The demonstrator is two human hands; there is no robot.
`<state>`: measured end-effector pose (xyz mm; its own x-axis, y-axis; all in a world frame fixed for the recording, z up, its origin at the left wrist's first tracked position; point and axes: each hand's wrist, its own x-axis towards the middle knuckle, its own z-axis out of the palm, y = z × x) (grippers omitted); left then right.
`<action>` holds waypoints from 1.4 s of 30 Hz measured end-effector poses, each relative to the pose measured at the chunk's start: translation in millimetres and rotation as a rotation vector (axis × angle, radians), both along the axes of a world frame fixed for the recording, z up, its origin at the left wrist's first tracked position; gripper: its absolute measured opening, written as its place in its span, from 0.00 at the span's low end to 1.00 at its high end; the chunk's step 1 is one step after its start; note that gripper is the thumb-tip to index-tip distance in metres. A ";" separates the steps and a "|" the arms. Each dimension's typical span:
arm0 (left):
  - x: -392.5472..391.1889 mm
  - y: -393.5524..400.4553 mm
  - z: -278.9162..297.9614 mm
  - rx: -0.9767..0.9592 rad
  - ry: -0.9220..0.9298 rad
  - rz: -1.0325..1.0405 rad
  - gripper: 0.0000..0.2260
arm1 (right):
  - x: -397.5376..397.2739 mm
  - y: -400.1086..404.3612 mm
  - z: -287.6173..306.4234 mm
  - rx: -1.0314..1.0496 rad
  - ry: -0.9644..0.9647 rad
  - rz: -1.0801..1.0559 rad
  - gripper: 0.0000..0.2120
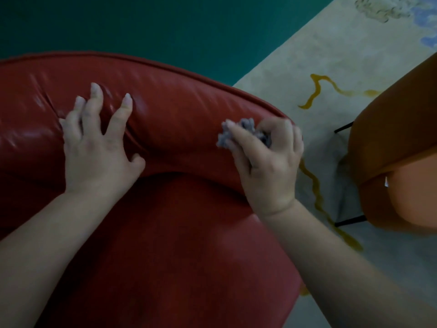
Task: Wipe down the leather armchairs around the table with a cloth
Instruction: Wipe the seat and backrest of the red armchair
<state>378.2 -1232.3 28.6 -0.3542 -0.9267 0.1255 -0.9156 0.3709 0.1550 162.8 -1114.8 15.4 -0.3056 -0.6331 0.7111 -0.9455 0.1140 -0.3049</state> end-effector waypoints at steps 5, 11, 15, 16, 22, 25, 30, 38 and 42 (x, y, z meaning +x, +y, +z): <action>1.4 -0.9 -2.1 -0.019 -0.008 -0.021 0.45 | 1.5 0.1 -27.7 0.015 0.144 -0.009 0.08; 2.9 -1.2 -0.5 -0.025 -0.008 -0.040 0.45 | 6.6 45.5 -77.5 0.321 0.288 0.085 0.15; 3.4 -0.9 -1.6 -0.018 -0.002 -0.038 0.45 | 21.7 44.9 -61.0 0.266 0.127 0.124 0.07; 3.2 -0.5 -1.7 -0.018 -0.001 -0.037 0.45 | 27.2 31.7 -45.0 0.166 0.090 0.126 0.08; 5.2 -0.5 1.1 -0.003 -0.006 -0.045 0.46 | 35.9 -39.8 -10.2 0.065 0.117 -0.011 0.14; 5.5 -1.2 2.2 0.006 -0.019 -0.050 0.46 | 32.0 -36.3 -26.3 0.108 0.188 -0.029 0.13; 6.1 -0.6 2.7 0.018 -0.021 -0.049 0.46 | 29.3 -25.1 -40.3 0.062 0.316 0.017 0.15; 5.8 -1.0 -2.6 -0.014 -0.020 -0.059 0.47 | 4.2 37.6 -110.1 0.375 0.584 0.202 0.14; 5.6 -1.7 -6.6 -0.028 -0.029 -0.061 0.48 | 11.5 44.7 -114.4 0.397 0.466 0.182 0.11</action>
<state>383.8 -1233.9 22.0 -0.4138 -0.8996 0.1397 -0.8952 0.4300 0.1173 174.3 -1070.2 -99.0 0.1167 -0.8884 0.4441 -0.9836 -0.0416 0.1753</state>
